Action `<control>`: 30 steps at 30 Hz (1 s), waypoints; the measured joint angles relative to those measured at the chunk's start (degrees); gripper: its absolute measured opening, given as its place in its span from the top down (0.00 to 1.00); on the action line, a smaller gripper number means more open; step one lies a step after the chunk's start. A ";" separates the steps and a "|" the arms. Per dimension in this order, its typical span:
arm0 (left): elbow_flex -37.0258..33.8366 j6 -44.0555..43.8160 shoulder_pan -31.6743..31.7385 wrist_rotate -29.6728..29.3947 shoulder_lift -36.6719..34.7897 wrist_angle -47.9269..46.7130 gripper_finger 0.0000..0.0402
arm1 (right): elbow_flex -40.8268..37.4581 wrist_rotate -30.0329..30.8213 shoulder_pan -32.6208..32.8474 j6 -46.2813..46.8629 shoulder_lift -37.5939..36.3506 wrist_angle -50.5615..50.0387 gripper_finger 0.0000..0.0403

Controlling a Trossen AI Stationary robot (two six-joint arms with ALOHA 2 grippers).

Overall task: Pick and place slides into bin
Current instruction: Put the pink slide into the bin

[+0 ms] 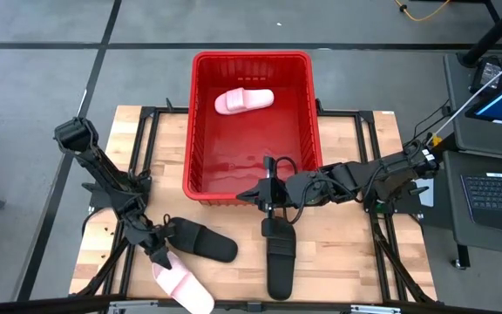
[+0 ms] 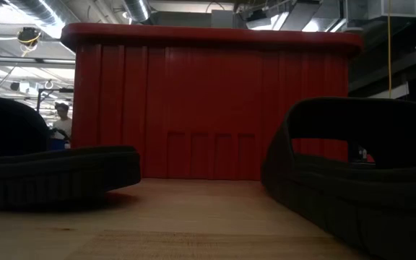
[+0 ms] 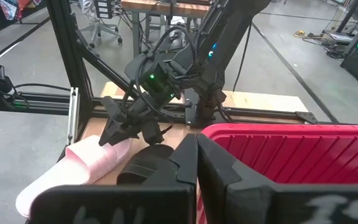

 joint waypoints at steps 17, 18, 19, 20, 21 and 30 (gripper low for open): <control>0.00 8.63 -0.02 -3.93 0.00 -0.96 0.98 | 0.00 0.00 0.02 0.00 0.00 -0.07 0.98; 0.00 8.87 -0.02 -3.98 0.00 -1.02 0.99 | 0.00 0.00 0.01 0.02 0.00 -0.07 0.98; 0.00 8.92 -0.02 -3.94 0.00 -1.14 0.99 | 0.00 0.00 0.01 0.00 0.00 -0.07 0.98; 0.00 8.88 -0.02 -3.82 0.00 -1.19 0.99 | 0.00 0.01 0.00 0.00 0.00 -0.07 0.98; 0.00 8.70 0.00 -3.50 0.00 -1.17 0.99 | 0.00 0.02 0.00 0.00 0.00 -0.07 0.98; 0.00 9.43 -0.02 -2.98 -0.96 0.17 0.99 | 0.00 0.00 0.00 0.00 0.00 -0.07 0.98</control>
